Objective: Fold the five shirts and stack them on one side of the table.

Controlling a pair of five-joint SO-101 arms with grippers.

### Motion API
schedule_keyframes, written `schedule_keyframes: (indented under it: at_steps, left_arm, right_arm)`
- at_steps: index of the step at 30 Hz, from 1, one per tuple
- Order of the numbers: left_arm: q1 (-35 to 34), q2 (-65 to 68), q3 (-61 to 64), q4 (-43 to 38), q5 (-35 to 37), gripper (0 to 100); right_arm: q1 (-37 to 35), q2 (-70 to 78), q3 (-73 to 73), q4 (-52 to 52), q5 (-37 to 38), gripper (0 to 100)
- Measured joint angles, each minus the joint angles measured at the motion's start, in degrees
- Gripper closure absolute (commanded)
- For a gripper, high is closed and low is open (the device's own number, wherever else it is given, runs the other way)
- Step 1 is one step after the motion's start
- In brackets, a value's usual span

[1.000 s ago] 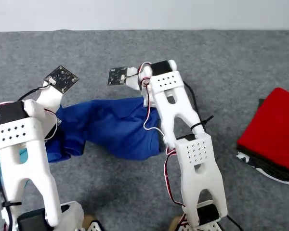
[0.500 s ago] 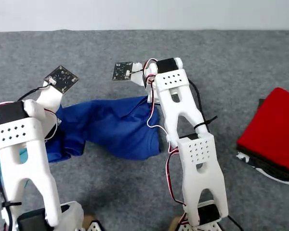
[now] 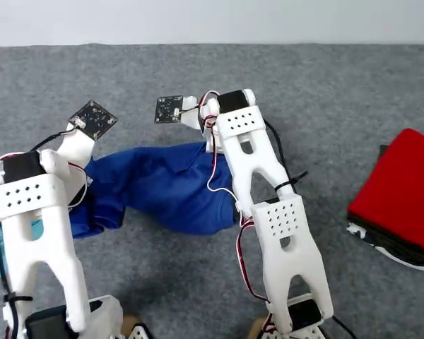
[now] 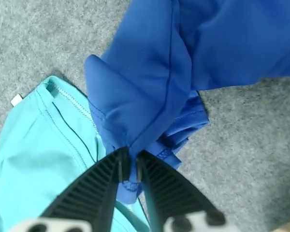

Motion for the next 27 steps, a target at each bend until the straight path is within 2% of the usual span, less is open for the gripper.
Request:
schedule_keyframes:
  at_steps: [9, 17, 23, 27]
  left_arm:
    - [0.0, 0.0, -0.26, 0.0, 0.0, 100]
    - [0.0, 0.0, -8.44, 0.0, 0.44, 100]
    - [0.18, 0.0, -18.99, 0.0, 8.18, 100]
    - [2.81, 0.0, -24.97, 0.0, 14.15, 100]
  right_arm:
    - [1.49, 0.0, -12.4, 6.59, 0.7, 98.8]
    - [3.52, -0.09, -29.54, 15.21, 3.43, 98.8]
    - [5.1, -7.82, -30.33, 15.47, 3.52, 98.8]
    - [6.95, -15.56, -30.42, 15.47, 2.46, 98.8]
